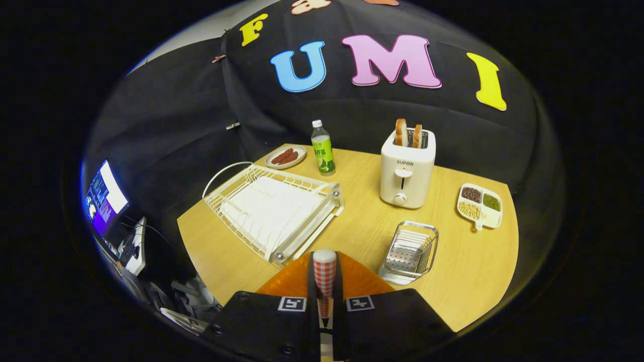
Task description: Take the plate from the dish rack, then take the spoon from the basket and place it into the plate.
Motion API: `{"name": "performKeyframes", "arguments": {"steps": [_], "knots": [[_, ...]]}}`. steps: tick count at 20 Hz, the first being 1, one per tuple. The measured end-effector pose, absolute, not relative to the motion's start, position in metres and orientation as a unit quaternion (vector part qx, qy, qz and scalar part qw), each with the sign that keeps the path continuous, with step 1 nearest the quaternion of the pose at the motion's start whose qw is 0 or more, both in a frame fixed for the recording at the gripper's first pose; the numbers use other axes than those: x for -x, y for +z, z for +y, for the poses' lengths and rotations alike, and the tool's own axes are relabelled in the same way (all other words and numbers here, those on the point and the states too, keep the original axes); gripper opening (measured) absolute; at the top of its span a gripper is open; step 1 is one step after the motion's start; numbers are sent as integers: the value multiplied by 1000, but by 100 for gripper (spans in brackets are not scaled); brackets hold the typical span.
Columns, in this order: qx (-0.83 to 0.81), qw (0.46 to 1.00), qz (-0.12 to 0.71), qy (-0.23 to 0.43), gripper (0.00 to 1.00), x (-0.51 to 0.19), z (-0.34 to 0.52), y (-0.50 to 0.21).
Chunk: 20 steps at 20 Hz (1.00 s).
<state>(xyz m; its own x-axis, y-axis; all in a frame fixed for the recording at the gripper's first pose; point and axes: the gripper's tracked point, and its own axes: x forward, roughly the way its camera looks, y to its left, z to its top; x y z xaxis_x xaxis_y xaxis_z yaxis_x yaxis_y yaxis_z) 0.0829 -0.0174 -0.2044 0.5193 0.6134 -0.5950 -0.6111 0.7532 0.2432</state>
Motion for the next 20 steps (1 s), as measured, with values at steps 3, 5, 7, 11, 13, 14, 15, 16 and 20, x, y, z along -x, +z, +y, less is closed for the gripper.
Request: {"name": "performKeyframes", "arguments": {"steps": [3, 5, 7, 11, 13, 14, 15, 16, 20], "knots": [[-9, 861, 371, 348, 14, -64, -12, -236], [-12, 855, 392, 338, 14, -56, -13, -255], [-16, 852, 409, 326, 14, -52, -13, -269], [-27, 848, 437, 298, 14, -54, -13, -286], [-33, 847, 443, 293, 17, -54, -11, -286], [-39, 844, 447, 293, 18, -51, -8, -288], [-41, 844, 449, 290, 28, -51, -8, -285], [-41, 847, 447, 286, 38, -51, -9, -284], [-14, 872, 417, 255, 100, -60, -23, -265]]}}
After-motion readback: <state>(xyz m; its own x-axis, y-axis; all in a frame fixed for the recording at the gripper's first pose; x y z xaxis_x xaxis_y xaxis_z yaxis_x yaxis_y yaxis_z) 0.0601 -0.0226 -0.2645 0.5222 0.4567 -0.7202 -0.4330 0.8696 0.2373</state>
